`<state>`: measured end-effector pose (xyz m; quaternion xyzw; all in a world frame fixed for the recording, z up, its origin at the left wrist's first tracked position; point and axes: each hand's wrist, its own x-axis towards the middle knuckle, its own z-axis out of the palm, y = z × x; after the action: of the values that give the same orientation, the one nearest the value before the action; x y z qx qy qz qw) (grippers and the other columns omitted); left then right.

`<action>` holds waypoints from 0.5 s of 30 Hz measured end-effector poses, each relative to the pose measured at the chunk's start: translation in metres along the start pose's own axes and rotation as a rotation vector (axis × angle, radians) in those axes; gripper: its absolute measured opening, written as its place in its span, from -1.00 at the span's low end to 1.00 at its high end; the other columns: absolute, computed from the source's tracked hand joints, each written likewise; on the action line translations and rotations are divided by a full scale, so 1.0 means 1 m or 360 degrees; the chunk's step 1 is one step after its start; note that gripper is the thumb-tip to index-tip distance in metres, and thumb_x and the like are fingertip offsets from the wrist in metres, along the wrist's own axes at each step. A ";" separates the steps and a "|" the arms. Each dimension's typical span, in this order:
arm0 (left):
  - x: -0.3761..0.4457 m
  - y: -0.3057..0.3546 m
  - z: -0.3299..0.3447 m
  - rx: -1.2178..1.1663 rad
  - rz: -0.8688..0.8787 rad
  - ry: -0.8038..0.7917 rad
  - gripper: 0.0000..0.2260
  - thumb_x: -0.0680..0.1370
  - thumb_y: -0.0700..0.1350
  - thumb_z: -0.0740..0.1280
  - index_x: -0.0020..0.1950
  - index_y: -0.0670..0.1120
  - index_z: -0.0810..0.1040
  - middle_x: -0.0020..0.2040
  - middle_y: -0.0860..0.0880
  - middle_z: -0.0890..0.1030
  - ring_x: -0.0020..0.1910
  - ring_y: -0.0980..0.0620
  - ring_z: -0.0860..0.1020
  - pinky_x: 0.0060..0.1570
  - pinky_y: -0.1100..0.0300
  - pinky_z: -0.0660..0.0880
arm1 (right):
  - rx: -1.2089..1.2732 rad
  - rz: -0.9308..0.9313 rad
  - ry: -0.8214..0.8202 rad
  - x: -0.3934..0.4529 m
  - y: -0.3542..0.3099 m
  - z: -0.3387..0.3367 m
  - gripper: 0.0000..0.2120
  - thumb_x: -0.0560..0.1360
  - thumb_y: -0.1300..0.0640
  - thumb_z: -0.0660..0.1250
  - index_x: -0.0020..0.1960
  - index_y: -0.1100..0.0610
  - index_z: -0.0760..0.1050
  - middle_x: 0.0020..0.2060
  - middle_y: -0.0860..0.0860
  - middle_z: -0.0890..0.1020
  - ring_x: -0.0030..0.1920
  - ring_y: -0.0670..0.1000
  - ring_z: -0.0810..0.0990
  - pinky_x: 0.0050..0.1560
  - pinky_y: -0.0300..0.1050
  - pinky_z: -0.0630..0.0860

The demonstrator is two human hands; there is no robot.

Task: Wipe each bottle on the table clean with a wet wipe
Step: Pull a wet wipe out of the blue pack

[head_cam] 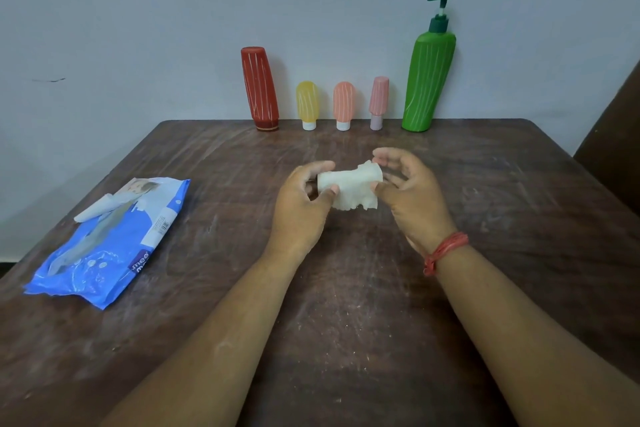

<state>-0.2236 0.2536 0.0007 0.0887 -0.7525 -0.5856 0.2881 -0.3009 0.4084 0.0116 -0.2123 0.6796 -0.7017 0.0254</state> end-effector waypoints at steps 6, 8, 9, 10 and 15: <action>0.000 0.002 -0.001 0.0468 0.0327 0.0086 -0.83 0.57 -0.23 0.43 0.09 0.02 0.66 0.02 0.12 0.47 0.05 0.28 0.48 -0.02 0.44 0.48 | -0.0821 -0.0445 0.0103 0.001 -0.004 -0.004 -0.80 0.49 0.36 0.36 0.00 0.12 0.65 -0.02 -0.08 0.59 -0.02 -0.13 0.58 0.00 -0.42 0.48; 0.002 0.002 -0.003 0.0471 0.0320 0.0068 -0.85 0.57 -0.22 0.43 0.03 0.03 0.66 0.03 0.14 0.46 0.08 0.26 0.47 0.01 0.50 0.41 | -0.0804 -0.0461 0.0114 0.001 -0.007 -0.006 -0.82 0.47 0.36 0.36 -0.06 0.13 0.64 -0.02 -0.10 0.57 -0.01 -0.13 0.58 -0.01 -0.36 0.51; 0.003 0.002 -0.005 0.0437 0.0297 0.0017 -0.85 0.58 -0.22 0.42 0.01 0.04 0.65 0.04 0.15 0.50 0.09 0.24 0.49 0.02 0.49 0.41 | -0.0754 -0.0458 0.0111 0.000 -0.008 -0.006 -0.82 0.45 0.34 0.35 -0.06 0.11 0.63 0.00 -0.11 0.57 0.03 -0.14 0.58 0.01 -0.30 0.53; 0.003 0.002 -0.006 0.0363 0.0254 -0.0054 -0.84 0.59 -0.22 0.40 0.01 0.06 0.63 0.04 0.15 0.55 0.08 0.22 0.53 0.01 0.47 0.43 | -0.0703 -0.0439 0.0073 -0.001 -0.009 -0.007 -0.81 0.43 0.31 0.34 -0.04 0.08 0.61 0.03 -0.14 0.58 0.07 -0.15 0.57 0.03 -0.26 0.54; 0.001 0.005 -0.012 0.0105 0.0082 -0.0365 -0.69 0.61 -0.21 0.39 0.30 0.09 0.53 0.05 0.00 0.65 -0.01 0.07 0.64 -0.15 0.30 0.58 | -0.0557 -0.0143 -0.0374 -0.004 -0.005 -0.002 -0.78 0.49 0.17 0.39 0.09 -0.07 0.56 -0.05 -0.14 0.63 -0.06 -0.22 0.59 -0.01 -0.23 0.54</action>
<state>-0.2176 0.2446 0.0071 0.0111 -0.8013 -0.5593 0.2119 -0.2967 0.4121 0.0157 -0.3238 0.7734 -0.5438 0.0359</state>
